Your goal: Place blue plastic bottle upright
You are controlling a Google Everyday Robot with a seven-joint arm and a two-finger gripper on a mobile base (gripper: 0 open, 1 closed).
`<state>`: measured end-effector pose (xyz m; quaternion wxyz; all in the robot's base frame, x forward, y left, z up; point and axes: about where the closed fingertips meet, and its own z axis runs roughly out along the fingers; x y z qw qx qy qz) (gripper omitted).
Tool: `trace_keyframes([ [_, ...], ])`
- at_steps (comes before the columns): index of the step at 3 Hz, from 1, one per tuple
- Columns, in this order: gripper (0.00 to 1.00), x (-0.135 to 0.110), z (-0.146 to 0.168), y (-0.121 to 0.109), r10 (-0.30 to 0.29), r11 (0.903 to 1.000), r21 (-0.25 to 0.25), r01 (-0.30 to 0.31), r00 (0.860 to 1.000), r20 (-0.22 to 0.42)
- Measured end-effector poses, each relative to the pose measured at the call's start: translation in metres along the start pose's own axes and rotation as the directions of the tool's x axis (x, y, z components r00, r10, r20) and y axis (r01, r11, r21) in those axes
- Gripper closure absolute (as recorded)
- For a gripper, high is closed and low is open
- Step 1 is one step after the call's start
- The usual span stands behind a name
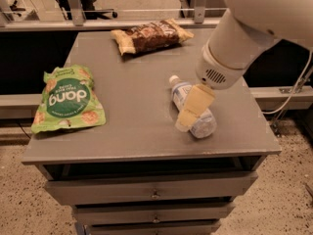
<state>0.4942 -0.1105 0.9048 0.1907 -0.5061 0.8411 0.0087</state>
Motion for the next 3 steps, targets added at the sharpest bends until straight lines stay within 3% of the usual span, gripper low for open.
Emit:
trace_keyframes([
  [1,0.00,-0.028,0.020,-0.012,0.119,0.9925,0.026,-0.119,0.993,0.018],
  [2,0.00,-0.036,0.042,-0.028,0.252,0.9662,0.058,-0.251,0.968,-0.002],
  [3,0.00,-0.028,0.061,-0.043,0.371,0.9256,0.096,-0.366,0.927,-0.042],
])
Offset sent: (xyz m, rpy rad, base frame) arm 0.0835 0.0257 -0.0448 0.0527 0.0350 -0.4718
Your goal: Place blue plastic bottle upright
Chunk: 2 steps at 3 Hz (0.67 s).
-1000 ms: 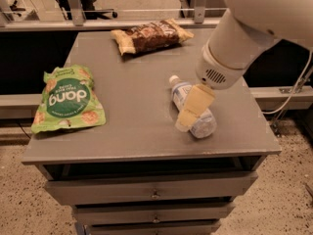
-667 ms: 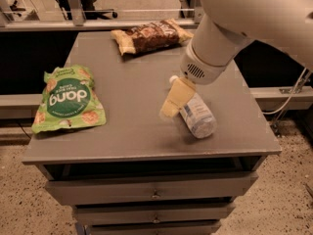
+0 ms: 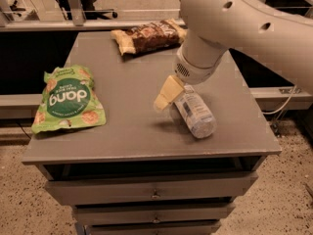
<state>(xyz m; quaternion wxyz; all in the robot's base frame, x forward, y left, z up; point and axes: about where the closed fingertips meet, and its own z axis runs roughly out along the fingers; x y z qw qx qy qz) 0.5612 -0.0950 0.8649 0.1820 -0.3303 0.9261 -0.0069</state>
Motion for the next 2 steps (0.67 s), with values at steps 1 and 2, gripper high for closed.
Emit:
trace_keyframes([
  [1,0.00,0.0037,0.0114,-0.0079,0.072,0.9970,0.032,-0.071,0.996,-0.043],
  [2,0.15,0.0053,0.0165,-0.0099,0.119,0.9918,0.056,-0.115,0.990,-0.071],
])
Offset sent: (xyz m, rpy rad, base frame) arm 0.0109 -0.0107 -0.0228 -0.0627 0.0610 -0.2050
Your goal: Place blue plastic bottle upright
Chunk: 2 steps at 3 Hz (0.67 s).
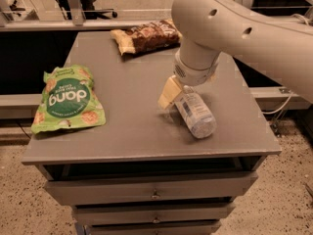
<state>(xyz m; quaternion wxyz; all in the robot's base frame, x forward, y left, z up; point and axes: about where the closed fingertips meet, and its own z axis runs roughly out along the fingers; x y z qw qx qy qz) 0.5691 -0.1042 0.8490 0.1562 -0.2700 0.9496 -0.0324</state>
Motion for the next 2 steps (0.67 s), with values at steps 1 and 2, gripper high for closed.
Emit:
trace_keyframes([
  [1,0.39,-0.0004,0.0011,0.0004,0.028,0.9996,0.007,-0.028,1.000,-0.013],
  [2,0.62,-0.0032,-0.0025,0.0026,0.039,0.9992,-0.010,-0.039,0.999,-0.001],
])
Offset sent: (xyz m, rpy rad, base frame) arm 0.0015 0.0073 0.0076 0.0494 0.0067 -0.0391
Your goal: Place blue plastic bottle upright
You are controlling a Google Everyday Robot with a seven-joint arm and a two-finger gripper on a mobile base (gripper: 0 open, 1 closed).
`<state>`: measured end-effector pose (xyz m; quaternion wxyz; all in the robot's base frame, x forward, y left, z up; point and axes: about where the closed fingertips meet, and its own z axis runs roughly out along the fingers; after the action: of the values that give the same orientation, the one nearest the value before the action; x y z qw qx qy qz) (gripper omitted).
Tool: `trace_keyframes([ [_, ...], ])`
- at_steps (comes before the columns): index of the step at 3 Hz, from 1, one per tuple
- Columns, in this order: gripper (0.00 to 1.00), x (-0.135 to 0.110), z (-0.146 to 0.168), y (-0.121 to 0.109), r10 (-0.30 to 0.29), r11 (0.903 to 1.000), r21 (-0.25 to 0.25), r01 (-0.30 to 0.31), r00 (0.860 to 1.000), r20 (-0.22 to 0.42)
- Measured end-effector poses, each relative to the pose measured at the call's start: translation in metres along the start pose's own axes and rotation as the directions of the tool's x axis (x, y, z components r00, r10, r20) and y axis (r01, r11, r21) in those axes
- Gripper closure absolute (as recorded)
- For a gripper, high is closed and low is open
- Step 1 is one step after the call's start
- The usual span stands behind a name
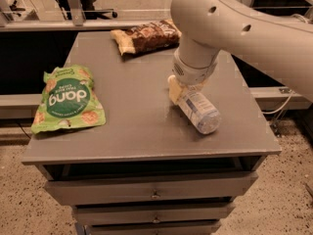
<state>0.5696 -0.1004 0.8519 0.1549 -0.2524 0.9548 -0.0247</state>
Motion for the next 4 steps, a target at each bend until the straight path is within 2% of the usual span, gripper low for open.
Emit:
trace_keyframes([
  [1,0.84,-0.007,-0.020,0.000,-0.025,0.9985,-0.045,0.030,0.994,0.108],
  [2,1.00,-0.017,-0.045,-0.002,-0.058,0.9900,-0.106,0.093,0.953,0.296],
  [3,1.00,-0.039,-0.063,-0.009,-0.005,0.9734,-0.195,0.121,0.861,0.509],
  [4,1.00,-0.072,-0.083,-0.032,0.131,0.9433,-0.305,0.131,0.698,0.704],
])
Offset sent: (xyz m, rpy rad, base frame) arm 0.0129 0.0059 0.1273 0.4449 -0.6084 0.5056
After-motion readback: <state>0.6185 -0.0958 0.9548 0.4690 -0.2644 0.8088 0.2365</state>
